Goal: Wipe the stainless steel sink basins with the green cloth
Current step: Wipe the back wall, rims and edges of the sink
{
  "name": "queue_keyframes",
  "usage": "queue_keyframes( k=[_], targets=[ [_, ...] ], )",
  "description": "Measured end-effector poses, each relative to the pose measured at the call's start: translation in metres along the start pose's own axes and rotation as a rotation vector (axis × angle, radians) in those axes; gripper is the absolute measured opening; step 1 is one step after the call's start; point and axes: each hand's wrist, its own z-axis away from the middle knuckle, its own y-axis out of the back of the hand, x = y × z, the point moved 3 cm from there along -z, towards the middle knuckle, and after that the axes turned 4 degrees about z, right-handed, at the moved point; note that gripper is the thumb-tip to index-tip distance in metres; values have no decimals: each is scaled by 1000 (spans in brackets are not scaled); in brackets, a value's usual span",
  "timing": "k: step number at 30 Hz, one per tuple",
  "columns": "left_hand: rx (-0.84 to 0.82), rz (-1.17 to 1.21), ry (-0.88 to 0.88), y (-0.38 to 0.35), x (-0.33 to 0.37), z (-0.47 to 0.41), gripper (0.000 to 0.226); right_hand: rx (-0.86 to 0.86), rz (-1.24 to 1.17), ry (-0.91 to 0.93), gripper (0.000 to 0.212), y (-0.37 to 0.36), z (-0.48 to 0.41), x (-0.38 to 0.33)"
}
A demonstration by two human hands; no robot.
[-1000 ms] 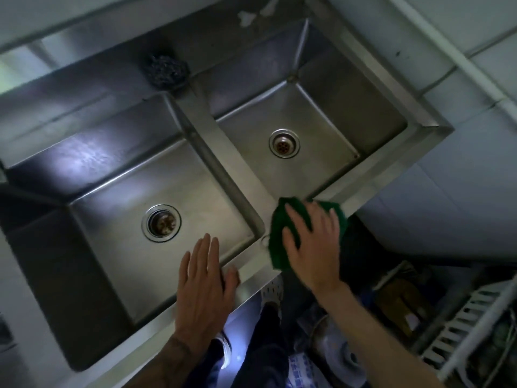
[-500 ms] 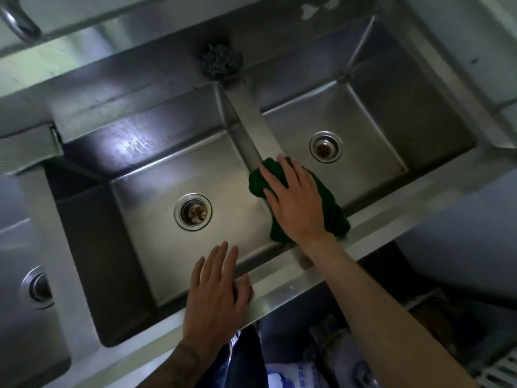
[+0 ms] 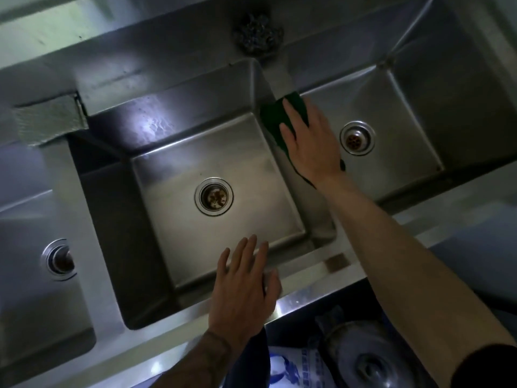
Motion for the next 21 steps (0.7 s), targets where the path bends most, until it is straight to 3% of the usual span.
queue_keyframes(
  k=[6, 13, 18, 21],
  targets=[
    [-9, 70, -15, 1, 2, -1, 71, 44, 105, -44, 56, -3, 82, 20],
    [18, 78, -20, -1, -1, 0, 68, 43, 45, -82, 56, -4, -45, -19],
    [30, 49, -21, -4, -2, 1, 60, 122, 111, -73, 53, -7, -19, -11],
    [26, 46, -22, -5, -1, 0, 61, 114, 89, -113, 54, -6, -56, -24]
  ],
)
